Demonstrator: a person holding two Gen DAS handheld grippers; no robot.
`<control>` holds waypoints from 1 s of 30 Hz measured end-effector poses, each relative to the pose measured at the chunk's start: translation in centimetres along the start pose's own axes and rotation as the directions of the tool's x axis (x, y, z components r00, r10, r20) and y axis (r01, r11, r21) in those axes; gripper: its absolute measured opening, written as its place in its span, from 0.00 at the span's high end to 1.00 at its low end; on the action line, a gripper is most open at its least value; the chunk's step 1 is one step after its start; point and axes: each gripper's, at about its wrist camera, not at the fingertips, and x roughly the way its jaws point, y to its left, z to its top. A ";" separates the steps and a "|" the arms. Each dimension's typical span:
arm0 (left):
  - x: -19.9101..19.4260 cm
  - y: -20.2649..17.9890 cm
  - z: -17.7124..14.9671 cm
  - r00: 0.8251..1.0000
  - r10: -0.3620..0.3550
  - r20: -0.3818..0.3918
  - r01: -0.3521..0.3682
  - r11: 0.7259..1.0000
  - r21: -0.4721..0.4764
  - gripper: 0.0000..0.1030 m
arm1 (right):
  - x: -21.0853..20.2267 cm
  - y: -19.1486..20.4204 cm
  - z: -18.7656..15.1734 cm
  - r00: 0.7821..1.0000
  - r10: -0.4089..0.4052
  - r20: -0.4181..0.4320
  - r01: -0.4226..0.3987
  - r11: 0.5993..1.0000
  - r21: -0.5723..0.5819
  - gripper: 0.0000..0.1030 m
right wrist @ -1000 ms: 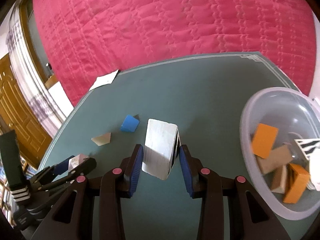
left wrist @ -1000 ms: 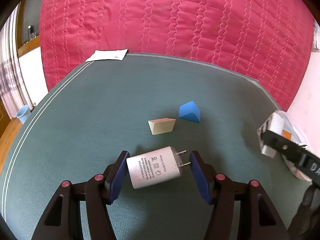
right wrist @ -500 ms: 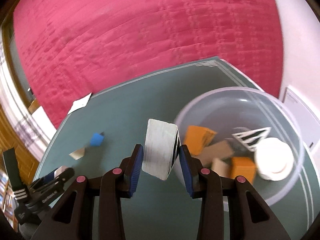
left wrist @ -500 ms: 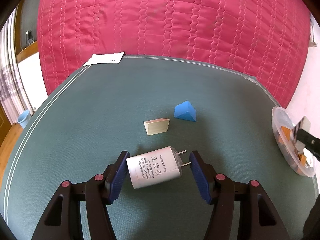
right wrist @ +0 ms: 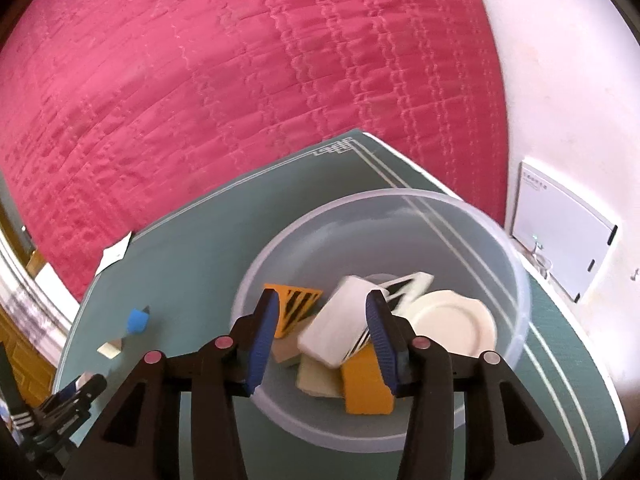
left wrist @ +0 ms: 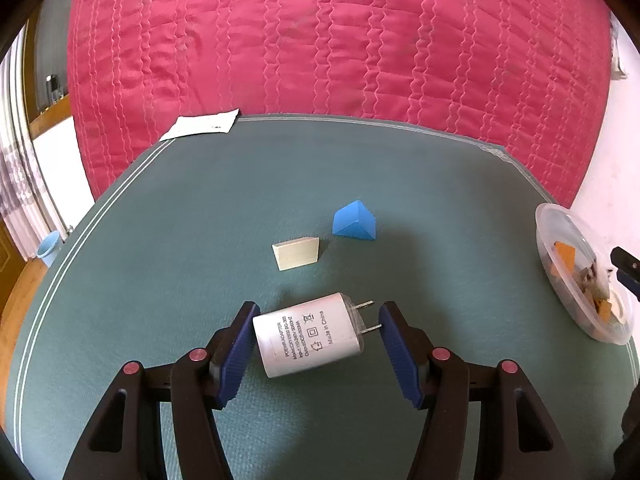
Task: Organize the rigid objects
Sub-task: 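Carry the striped block and charger into the clear bowl and release both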
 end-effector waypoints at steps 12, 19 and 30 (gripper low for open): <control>-1.1 -2.7 0.3 0.999 -0.031 0.006 0.031 0.998 0.055 0.37 | -1.6 -1.6 -1.5 0.997 -0.061 0.042 0.062 0.997 -0.034 0.55; -1.8 -4.6 0.9 0.998 -0.059 0.019 0.057 0.994 0.091 0.37 | -2.1 -0.8 -2.0 0.997 -0.053 0.060 0.058 0.995 -0.084 0.55; -1.8 -6.4 0.9 0.997 -0.081 0.005 0.080 0.989 0.126 0.37 | 0.1 -1.2 -1.4 0.963 0.255 -0.091 -0.254 0.967 0.024 0.54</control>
